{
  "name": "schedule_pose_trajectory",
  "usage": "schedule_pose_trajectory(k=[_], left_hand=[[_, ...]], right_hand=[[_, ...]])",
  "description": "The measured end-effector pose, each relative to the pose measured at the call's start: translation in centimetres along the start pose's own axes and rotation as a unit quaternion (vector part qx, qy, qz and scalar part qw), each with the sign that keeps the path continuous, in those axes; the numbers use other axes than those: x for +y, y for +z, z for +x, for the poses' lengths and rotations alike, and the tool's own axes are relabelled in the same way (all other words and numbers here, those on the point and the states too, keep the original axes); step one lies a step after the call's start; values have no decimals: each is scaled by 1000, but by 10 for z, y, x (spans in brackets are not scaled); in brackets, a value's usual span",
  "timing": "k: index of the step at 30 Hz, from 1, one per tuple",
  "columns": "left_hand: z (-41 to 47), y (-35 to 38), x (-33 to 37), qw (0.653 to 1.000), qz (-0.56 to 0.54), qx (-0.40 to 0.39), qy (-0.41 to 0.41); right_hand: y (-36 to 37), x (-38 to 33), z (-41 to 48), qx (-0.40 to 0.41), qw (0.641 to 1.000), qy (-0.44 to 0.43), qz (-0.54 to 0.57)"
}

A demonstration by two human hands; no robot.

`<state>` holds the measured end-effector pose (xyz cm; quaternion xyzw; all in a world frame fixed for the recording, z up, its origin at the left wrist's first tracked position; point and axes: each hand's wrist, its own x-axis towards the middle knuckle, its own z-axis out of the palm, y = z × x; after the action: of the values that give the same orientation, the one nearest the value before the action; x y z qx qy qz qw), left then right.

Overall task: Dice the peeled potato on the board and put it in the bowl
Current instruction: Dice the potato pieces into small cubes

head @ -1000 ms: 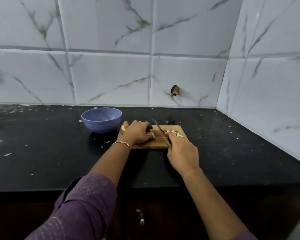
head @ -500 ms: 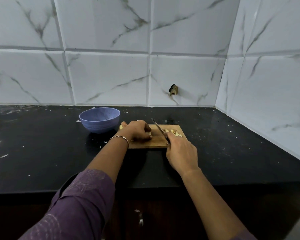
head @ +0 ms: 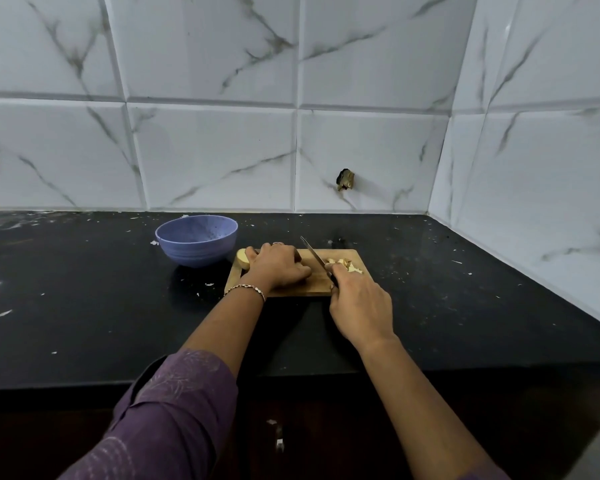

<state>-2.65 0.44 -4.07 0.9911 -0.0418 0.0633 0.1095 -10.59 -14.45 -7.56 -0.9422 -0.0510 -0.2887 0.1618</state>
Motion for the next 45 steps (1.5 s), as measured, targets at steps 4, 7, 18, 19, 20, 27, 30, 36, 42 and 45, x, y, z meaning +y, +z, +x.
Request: schedule_pose_trajectory(k=[4, 7, 18, 19, 20, 27, 30, 36, 42, 45], left_hand=[[4, 4, -3, 1000, -7, 6, 2], [7, 8, -5, 1000, -9, 22, 7], [0, 12, 13, 996, -13, 93, 7], [0, 11, 14, 995, -16, 94, 11], [-1, 10, 15, 995, -18, 94, 14], [0, 8, 7, 989, -125, 83, 14], [-2, 5, 3, 985, -155, 75, 15], [-14, 6, -4, 995, -64, 81, -13], [-25, 10, -6, 995, -18, 92, -30], [-25, 15, -6, 994, -17, 102, -29]], right_hand=[[0, 0, 1, -3, 1000, 2, -1], [1, 0, 1, -5, 1000, 3, -8], [0, 1, 0, -3, 1000, 5, -13], [0, 1, 0, -3, 1000, 5, -13], [1, 1, 0, -3, 1000, 6, -13], [1, 0, 1, -8, 1000, 15, -1], [-2, -2, 0, -6, 1000, 16, 6], [-9, -5, -3, 0, 1000, 8, 23], [-12, -10, -9, 0, 999, -12, 32], [-13, -10, -10, -11, 999, -18, 28]])
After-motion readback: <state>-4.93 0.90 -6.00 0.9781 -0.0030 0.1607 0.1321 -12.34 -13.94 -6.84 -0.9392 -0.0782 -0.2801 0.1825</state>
